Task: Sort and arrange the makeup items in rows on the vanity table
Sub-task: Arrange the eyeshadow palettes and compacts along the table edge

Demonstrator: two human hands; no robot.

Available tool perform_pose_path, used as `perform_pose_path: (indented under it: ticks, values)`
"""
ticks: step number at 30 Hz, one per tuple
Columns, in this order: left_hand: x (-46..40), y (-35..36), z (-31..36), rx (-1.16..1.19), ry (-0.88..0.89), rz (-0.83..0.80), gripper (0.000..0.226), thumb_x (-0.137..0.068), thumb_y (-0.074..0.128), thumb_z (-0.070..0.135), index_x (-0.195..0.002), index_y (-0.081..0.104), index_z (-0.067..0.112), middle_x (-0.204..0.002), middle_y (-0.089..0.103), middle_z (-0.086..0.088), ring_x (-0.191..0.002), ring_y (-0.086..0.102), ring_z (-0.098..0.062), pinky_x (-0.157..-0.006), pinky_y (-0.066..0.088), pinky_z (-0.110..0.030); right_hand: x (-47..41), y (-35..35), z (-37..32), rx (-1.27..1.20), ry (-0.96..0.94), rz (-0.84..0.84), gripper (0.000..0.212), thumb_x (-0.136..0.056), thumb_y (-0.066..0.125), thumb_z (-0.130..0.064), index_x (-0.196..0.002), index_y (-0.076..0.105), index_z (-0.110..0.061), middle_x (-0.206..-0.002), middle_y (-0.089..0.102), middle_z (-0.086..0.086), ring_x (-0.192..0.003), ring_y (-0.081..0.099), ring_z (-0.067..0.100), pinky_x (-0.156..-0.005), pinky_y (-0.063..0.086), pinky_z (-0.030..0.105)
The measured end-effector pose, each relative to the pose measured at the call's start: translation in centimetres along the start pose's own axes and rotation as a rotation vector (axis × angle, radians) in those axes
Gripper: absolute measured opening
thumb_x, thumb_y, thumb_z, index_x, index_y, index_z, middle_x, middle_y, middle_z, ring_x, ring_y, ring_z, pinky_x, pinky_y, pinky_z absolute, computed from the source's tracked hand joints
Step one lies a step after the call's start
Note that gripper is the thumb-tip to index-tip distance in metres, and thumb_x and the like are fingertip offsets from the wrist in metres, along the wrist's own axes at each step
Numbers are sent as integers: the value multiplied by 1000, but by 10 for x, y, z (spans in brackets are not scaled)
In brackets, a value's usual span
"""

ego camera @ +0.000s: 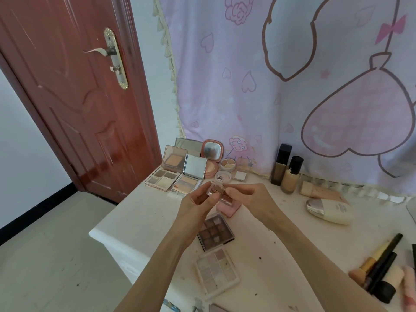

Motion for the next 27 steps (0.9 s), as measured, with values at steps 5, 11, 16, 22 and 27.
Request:
perform_pose_path:
  ticks: [5,11,16,22,27]
  values:
    - [-7,-5,-1,150,-10,19,29,-86,54,3,-113,61,4,-107,69,-10,-98,65,-16,-89,52,-26,-21,2,5,-23,63,0,21,-92,53,-33,-100,70,-23,-95,72,-1,-89,68,13,-81,54,24]
    - [-16,-14,-10,222,-105,151,19,-93,48,3,-97,66,3,-99,71,-12,-90,69,-18,-76,56,-24,-54,-7,13,-197,216,43,27,-99,42,-30,-91,62,-14,-83,72,12,-71,71,22,-60,57,27]
    - [-20,-24,-24,274,-267,272,15,-94,49,8,-98,61,-1,-92,70,-16,-86,68,-21,-73,55,-28,-78,-9,26,-225,268,77,22,-99,43,-25,-86,60,-19,-82,68,10,-66,68,22,-56,57,30]
    - [-24,-26,-21,260,-411,350,15,-94,44,0,-99,56,-6,-99,62,-20,-97,59,-29,-85,46,-37,-88,-4,42,-192,287,73,27,-100,41,-18,-83,60,-9,-79,62,11,-62,65,19,-55,58,29]
    - [-22,-23,-13,265,-457,320,18,-91,44,-3,-77,56,-4,-69,67,-17,-78,61,-29,-78,52,-39,-93,-1,44,-33,235,70,28,-99,41,-16,-81,62,-14,-78,65,5,-63,63,16,-59,55,28]
Point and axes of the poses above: each hand's wrist, its own x-axis away from the middle knuckle, its own y-axis out of the palm, z = x × y, the point moved 6 cm from there along -x, towards the middle knuckle
